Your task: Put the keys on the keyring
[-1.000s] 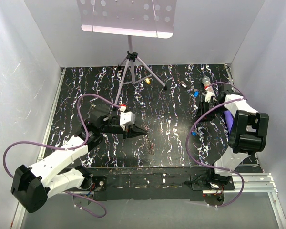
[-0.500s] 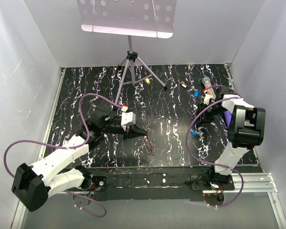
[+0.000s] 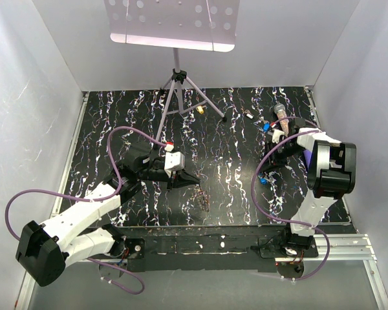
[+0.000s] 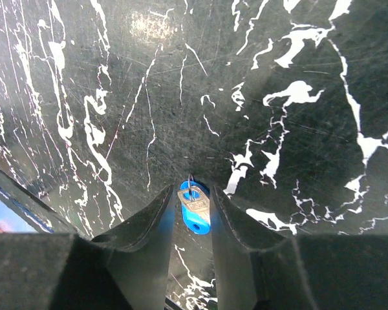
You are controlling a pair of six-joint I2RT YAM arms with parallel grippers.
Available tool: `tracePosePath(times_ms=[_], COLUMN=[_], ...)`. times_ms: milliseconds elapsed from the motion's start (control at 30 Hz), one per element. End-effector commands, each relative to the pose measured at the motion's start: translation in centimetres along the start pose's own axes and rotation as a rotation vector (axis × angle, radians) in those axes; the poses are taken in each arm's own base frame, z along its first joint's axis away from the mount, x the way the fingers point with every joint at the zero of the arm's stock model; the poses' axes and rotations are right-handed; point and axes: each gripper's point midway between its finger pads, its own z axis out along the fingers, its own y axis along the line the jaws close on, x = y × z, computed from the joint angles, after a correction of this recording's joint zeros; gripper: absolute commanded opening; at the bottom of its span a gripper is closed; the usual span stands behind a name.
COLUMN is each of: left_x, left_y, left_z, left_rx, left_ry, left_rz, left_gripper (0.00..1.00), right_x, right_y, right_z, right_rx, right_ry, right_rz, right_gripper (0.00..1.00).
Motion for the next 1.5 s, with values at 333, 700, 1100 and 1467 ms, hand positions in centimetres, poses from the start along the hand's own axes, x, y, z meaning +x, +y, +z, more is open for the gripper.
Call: tracePosePath(times_ms=[333, 700, 1100, 1467], left_x=[-2.81, -2.77, -2.75, -2.72], left_y=[0.34, 0.37, 0.37, 0.39], left_z=[-0.17, -0.18, -0.11, -0.12], left_rx=[0.0, 0.0, 0.002, 0.0], left_ry=[-0.047, -0.046, -0.045, -0.044], left_rz=[0.078, 0.076, 0.075, 0.075], left_gripper=[0.0, 0.0, 0.0, 0.0], right_x=[-0.7, -0.71, -0.62, -0.52], right_y=[0.74, 0.73, 0.7, 0.67], right_z=[-0.13, 0.03, 0.23, 0.24], right_rx=[0.003, 0.018, 0.037, 0.048], right_ry=[0.012, 0.031, 0.053, 0.068], right_rz=[-0.037, -0.04, -0.053, -0.061], right_gripper=[0.29, 0.26, 0.25, 0.23])
